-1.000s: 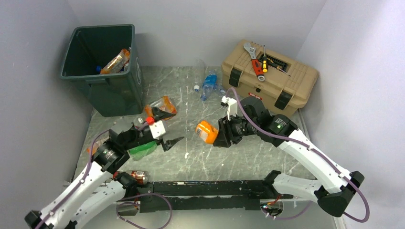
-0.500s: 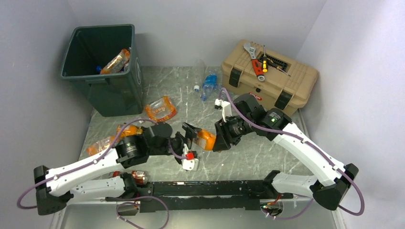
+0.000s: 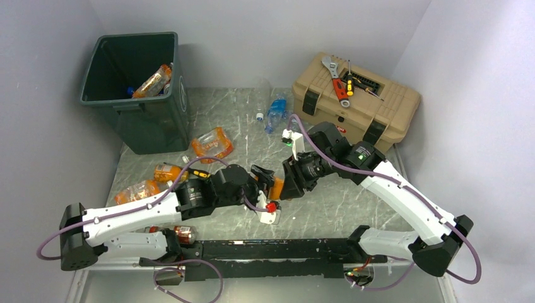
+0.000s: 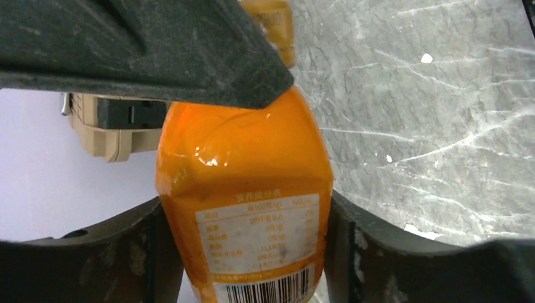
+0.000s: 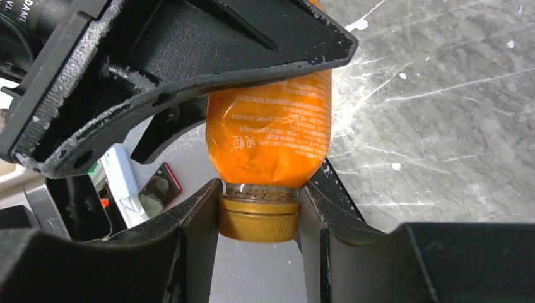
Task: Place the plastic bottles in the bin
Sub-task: Pick up the plastic bottle at the center of the board.
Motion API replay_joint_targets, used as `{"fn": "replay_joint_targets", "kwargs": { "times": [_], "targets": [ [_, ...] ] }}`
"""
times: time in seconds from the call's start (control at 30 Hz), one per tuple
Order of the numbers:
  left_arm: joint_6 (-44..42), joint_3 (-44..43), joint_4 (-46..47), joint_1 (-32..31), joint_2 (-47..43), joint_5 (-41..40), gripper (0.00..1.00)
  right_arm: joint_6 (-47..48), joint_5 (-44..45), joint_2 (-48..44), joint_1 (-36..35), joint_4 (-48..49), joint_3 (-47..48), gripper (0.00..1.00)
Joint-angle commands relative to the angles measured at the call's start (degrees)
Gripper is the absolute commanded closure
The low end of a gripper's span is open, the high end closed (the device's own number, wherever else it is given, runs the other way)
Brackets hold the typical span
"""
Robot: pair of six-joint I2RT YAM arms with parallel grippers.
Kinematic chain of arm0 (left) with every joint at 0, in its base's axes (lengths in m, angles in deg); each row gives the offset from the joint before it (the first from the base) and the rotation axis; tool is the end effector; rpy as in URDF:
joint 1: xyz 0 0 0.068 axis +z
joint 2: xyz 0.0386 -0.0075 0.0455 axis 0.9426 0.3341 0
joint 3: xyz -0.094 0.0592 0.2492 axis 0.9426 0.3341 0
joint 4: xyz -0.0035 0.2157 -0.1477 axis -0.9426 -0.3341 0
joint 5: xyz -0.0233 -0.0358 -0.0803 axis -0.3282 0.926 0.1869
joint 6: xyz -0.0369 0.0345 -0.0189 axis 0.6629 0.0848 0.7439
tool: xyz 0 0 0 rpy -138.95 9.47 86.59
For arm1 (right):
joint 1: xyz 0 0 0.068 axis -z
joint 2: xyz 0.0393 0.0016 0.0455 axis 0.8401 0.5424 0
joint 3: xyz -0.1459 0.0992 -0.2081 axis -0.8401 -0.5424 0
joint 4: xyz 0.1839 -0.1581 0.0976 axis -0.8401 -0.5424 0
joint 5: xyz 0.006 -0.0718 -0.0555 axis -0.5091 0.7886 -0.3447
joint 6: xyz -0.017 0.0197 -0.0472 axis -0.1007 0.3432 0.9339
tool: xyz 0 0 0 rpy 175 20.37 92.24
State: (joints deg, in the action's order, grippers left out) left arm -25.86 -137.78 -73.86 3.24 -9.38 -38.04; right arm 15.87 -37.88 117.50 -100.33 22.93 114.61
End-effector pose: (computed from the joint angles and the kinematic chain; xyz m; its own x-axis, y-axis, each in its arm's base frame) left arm 0.0921 -0.2243 0.3078 0.6816 0.5248 -0.5100 0.6680 -0.1617 0.7264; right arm 0.1438 0.1608 0.3599 -0.7270 -0.4247 -0.5396 -0.6857 0.4900 0.5382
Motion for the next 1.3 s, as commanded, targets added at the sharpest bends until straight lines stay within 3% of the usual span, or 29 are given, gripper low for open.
{"fn": "replay_joint_targets", "kwargs": {
  "times": [0.0, 0.1, 0.13, 0.3, 0.5, 0.77, 0.93, 1.1, 1.27],
  "targets": [
    [1.83, -2.76, 3.7, -1.37, 1.01, -2.58, 0.38, 0.63, -0.71, -2.28, -0.24, 1.33, 1.1, 1.0],
    [2.25, -3.03, 3.7, -1.74, 1.34, -2.57, 0.54, 0.44, -0.51, -2.45, -0.2, 1.43, 0.92, 1.0],
    [2.36, -3.02, 3.7, -1.87, 1.35, -2.57, 0.57, 0.52, -0.74, -2.47, -0.23, 1.36, 0.96, 0.95],
    [3.69, -2.23, 5.65, -2.18, -0.22, -2.57, 0.64, -0.45, 1.14, -3.61, -0.24, 2.29, 1.48, 0.3],
    [8.66, 0.01, 9.16, -2.28, -4.89, -6.32, 0.66, -6.52, 12.46, -10.4, -0.16, 9.43, -0.48, 0.02],
    [23.75, 0.0, 6.96, -2.28, -8.15, -9.15, 0.76, -19.22, 26.08, -33.99, -0.15, 45.53, -23.8, 0.0],
    [40.13, -1.26, 7.74, -2.28, -7.82, -5.37, 0.82, -19.95, 21.68, -39.29, -0.15, 63.03, -33.49, 0.0],
    [54.97, 2.49, 15.32, -2.28, -10.12, -5.52, 0.91, -20.33, 21.0, -37.76, -0.15, 67.55, -35.45, 0.01],
    [62.08, 3.71, 19.54, -1.44, -16.09, -13.3, 0.96, -19.11, 24.07, -39.37, -0.15, 65.35, -38.63, 0.01]
  ]
}}
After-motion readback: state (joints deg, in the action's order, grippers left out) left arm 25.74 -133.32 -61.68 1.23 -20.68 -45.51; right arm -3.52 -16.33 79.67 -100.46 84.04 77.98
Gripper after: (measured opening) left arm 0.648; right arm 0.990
